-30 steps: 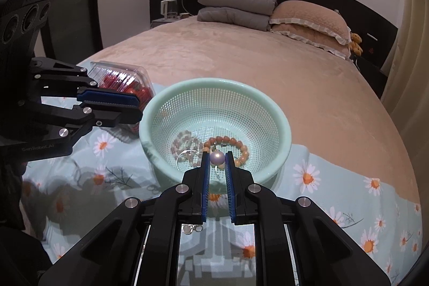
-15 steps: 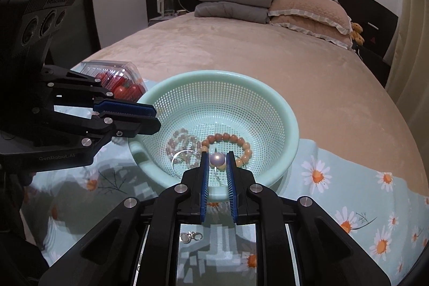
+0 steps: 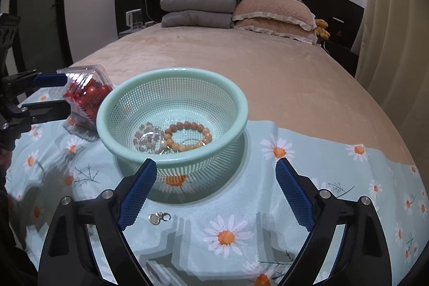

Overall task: Organize jewelry
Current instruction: 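Move both tools back toward the remaining earrings on the sheet, then grasp a silver earring with the left tool while the right tool grasps another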

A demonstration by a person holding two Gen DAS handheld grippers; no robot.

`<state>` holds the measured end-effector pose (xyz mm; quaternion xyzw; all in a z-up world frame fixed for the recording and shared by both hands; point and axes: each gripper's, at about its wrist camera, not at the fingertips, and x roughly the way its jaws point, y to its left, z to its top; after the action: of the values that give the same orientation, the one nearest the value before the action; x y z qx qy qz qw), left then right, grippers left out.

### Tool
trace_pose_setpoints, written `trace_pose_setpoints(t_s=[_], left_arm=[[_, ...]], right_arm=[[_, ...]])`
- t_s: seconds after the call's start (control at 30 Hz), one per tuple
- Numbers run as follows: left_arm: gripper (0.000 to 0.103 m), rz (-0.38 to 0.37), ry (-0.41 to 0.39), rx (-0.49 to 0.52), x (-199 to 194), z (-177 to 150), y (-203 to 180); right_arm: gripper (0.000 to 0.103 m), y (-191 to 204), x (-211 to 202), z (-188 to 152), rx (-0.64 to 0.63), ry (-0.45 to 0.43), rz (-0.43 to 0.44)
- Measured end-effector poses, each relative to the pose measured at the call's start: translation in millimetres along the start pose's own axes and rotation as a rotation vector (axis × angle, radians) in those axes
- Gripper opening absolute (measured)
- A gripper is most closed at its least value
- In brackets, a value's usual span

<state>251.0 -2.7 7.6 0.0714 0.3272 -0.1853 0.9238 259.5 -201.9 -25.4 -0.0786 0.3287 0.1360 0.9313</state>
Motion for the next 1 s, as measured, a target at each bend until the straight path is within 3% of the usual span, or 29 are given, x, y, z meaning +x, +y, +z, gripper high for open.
trace_pose_setpoints(t_s=[0.37,0.77,0.87,0.93,1.0], left_arm=[[0.097,-0.027,0.100,0.044,16,-33,-8],[0.097,-0.269,0.134,0.208,20,-69,-55],[0.097,-0.328,0.139,0.248,22,-76,-68],[0.087,-0.345,0.140,0.279,24,-80,-75],[0.078,-0.368,0.160,0.308,28,-83,-84]], right_arm=[[0.086,12,12,-18,-0.037,0.067,0.032],[0.086,23,31,-45,-0.106,0.142,0.104],[0.082,23,36,-49,-0.114,0.157,0.134],[0.069,23,41,-50,-0.117,0.174,0.144],[0.062,23,45,-51,-0.123,0.186,0.156]])
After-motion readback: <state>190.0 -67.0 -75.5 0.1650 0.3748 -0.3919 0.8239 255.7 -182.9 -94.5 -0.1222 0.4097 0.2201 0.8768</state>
